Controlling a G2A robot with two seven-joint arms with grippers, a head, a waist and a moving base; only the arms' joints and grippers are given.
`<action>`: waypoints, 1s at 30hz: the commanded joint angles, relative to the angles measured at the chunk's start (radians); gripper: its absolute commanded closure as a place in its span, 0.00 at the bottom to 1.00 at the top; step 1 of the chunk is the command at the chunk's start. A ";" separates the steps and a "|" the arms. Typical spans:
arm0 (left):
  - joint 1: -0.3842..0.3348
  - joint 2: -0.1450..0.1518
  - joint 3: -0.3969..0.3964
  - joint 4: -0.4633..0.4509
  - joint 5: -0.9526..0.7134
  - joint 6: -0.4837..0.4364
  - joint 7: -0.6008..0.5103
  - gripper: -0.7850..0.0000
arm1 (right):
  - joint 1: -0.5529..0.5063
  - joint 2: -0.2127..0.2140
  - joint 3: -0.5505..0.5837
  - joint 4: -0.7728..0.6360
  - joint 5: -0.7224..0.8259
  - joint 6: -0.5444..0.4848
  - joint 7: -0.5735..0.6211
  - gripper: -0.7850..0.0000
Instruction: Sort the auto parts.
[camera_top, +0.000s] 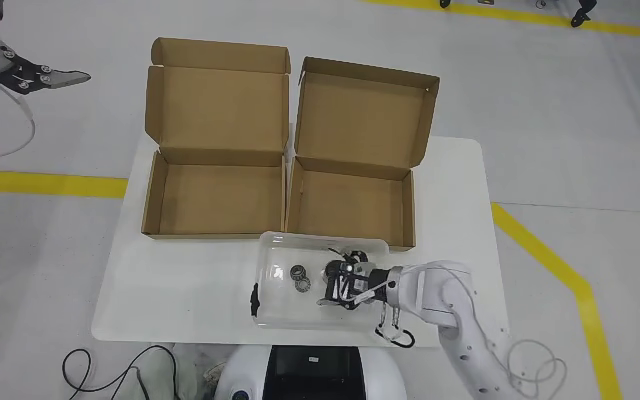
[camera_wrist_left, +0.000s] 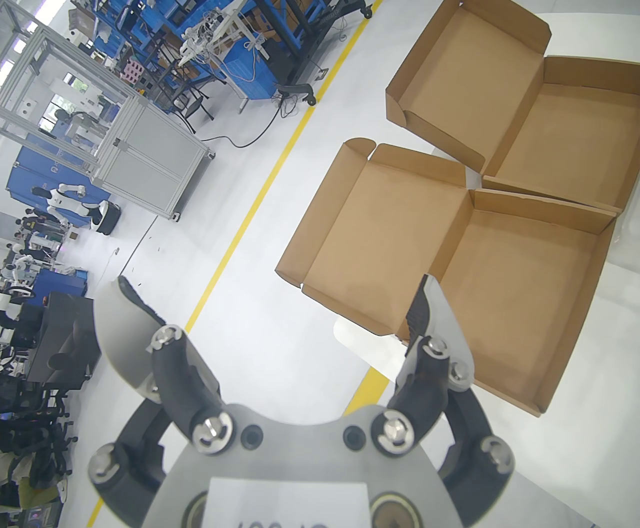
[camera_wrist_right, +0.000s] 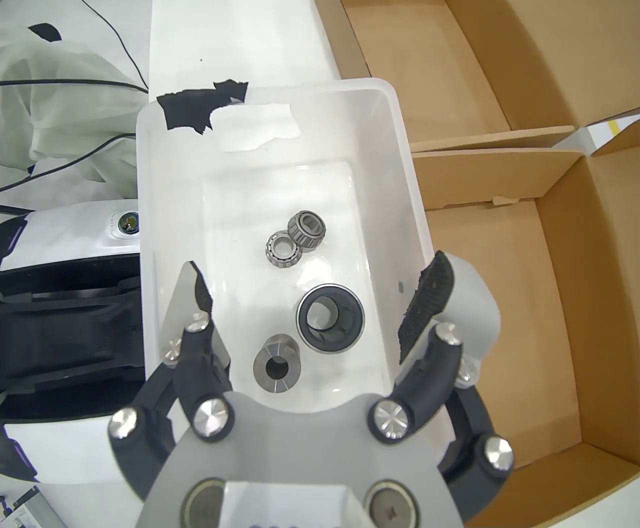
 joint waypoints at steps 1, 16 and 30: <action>0.000 0.000 0.000 0.000 0.000 0.000 0.000 0.00 | 0.004 0.001 -0.011 0.003 0.008 0.010 0.019 0.11; 0.000 0.000 0.000 0.000 0.000 0.000 0.000 0.00 | 0.025 0.013 -0.051 0.015 0.066 0.115 0.188 0.10; 0.000 0.000 0.000 0.000 0.000 0.000 0.000 0.00 | 0.097 0.014 -0.110 0.104 0.095 0.182 0.265 0.10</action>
